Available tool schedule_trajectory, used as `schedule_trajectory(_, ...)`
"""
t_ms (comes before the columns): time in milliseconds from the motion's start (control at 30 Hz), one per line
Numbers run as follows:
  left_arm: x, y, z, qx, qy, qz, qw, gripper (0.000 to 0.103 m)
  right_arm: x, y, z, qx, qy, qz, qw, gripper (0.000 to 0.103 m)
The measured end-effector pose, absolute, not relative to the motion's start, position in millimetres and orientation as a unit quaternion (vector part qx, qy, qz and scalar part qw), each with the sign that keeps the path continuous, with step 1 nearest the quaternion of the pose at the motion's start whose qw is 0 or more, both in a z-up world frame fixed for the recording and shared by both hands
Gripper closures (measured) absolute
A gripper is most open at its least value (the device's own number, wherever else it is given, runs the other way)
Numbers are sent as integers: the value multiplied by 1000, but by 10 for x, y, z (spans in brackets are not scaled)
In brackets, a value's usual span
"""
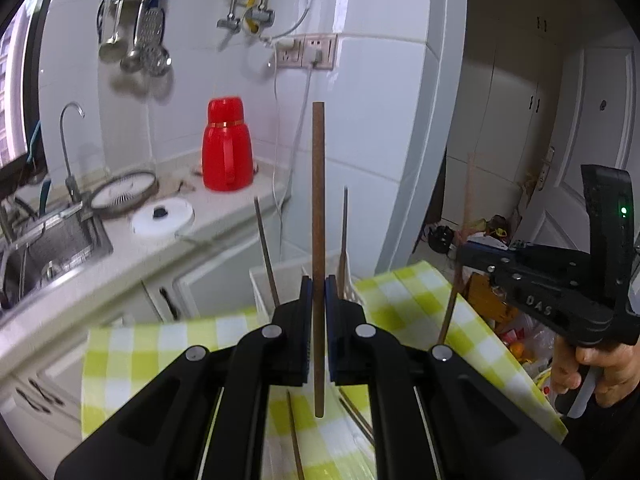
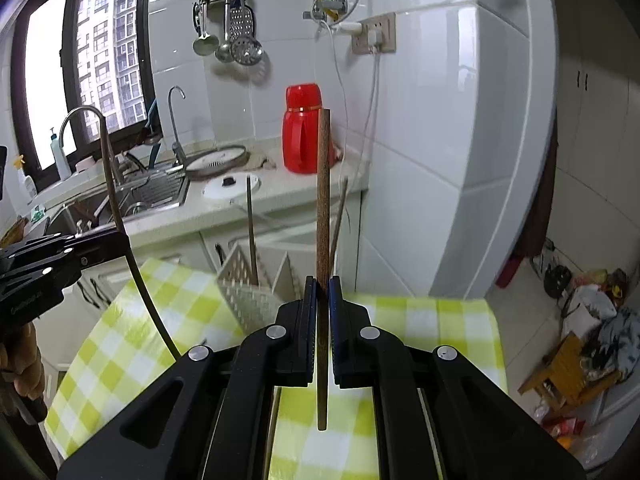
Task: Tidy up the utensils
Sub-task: 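Lift both chopsticks upright and carry them over the white caddy, then lower the chopsticks into the caddy and open both tools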
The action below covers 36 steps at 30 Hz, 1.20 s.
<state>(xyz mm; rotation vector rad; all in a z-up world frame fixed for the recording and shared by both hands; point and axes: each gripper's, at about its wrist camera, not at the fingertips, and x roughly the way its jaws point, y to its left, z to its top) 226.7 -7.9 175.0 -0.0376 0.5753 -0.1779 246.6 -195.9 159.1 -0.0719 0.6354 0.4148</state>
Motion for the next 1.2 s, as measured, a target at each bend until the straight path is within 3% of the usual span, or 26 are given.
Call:
schedule_trajectory(433, 3091, -42, 2101, -21, 262, -78, 962, 97, 3278, -1548, 1782, -20, 294, 209, 933, 96)
schedule_trajectory(1200, 3718, 59, 1513, -48, 262, -32, 963, 97, 3719, -1300, 1307, 5, 307, 208, 929, 96)
